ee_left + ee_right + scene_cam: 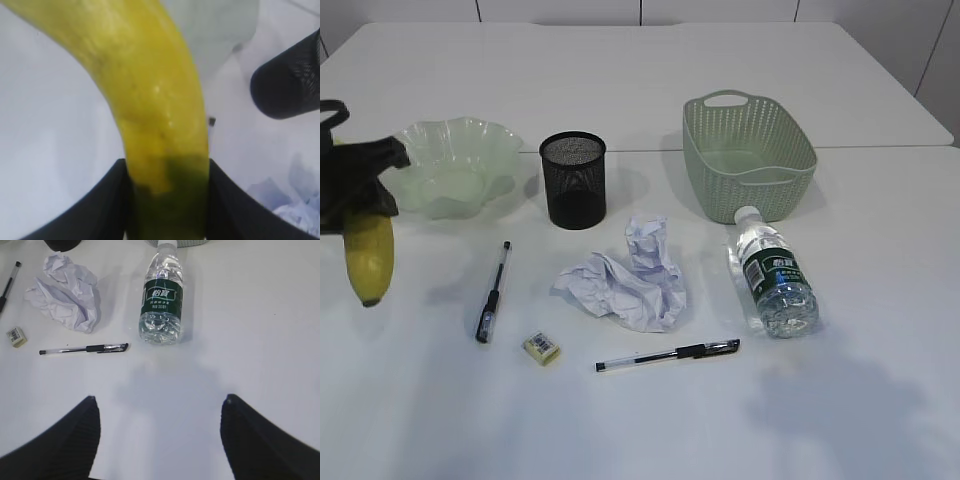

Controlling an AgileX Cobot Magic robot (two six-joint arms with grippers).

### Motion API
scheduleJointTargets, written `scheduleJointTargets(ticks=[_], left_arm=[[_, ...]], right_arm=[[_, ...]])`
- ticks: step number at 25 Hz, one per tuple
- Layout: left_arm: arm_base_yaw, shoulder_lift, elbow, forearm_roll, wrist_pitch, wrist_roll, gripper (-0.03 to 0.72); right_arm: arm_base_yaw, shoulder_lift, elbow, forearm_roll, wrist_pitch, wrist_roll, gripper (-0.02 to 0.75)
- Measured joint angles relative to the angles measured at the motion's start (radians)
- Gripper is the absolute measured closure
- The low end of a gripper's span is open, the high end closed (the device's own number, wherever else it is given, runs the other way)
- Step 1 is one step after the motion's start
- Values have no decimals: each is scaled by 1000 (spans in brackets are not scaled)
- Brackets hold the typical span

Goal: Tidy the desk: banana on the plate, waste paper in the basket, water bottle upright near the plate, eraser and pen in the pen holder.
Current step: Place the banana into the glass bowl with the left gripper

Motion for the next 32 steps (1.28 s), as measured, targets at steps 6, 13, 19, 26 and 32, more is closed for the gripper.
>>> scheduleJointTargets(ticks=[6,13,19,26,32], left_arm=[[0,2,-174,186,50,22,389],[0,74,-302,384,83,28,388],[0,172,-408,406,84,30,389],[13,316,-553,343,75,30,389],[84,427,-658,146,71,151,389]], right_arm=[[0,0,0,4,0,0,183],[0,0,0,6,0,0,183],[0,0,0,6,2,0,183],[0,0,0,6,11,0,183],[0,0,0,7,13,0,183]])
